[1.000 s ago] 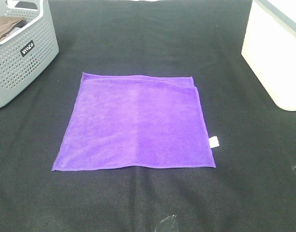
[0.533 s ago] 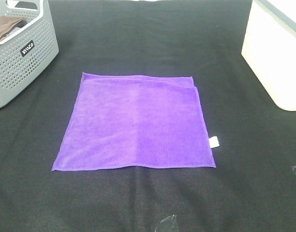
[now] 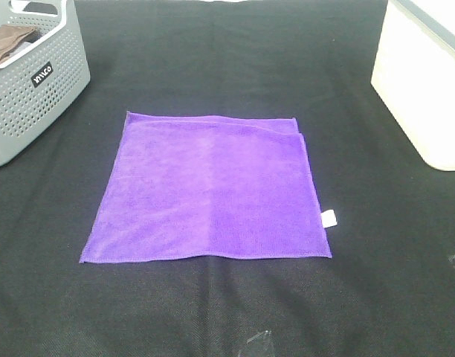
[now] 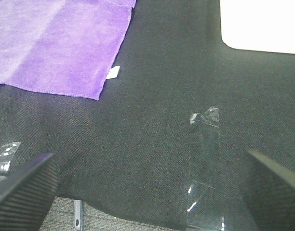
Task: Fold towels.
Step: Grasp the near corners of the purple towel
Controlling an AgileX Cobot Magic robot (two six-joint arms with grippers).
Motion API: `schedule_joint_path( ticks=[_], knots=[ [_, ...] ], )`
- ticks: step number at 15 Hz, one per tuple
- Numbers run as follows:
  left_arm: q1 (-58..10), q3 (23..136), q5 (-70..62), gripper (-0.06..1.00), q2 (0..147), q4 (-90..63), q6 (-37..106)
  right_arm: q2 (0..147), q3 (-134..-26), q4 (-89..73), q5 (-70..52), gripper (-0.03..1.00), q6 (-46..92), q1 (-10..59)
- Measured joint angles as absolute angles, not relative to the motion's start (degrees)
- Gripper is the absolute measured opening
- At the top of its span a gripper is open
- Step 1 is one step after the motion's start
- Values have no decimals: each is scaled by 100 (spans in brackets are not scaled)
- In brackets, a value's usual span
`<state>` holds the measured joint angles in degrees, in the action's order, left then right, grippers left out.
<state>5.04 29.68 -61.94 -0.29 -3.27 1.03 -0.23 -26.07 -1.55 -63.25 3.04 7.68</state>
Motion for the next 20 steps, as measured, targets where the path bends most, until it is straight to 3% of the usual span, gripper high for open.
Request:
schedule_joint_path(
  ticks=[16, 20],
  knots=[
    [504, 2968, -6199, 99, -6, -361, 103, -11, -2607, -155, -6325, 96, 304, 768],
    [504, 3953, -6956, 98, 2108, -292, 0, 2080, -3151, -201, -6566, 96, -504, 768]
  ],
)
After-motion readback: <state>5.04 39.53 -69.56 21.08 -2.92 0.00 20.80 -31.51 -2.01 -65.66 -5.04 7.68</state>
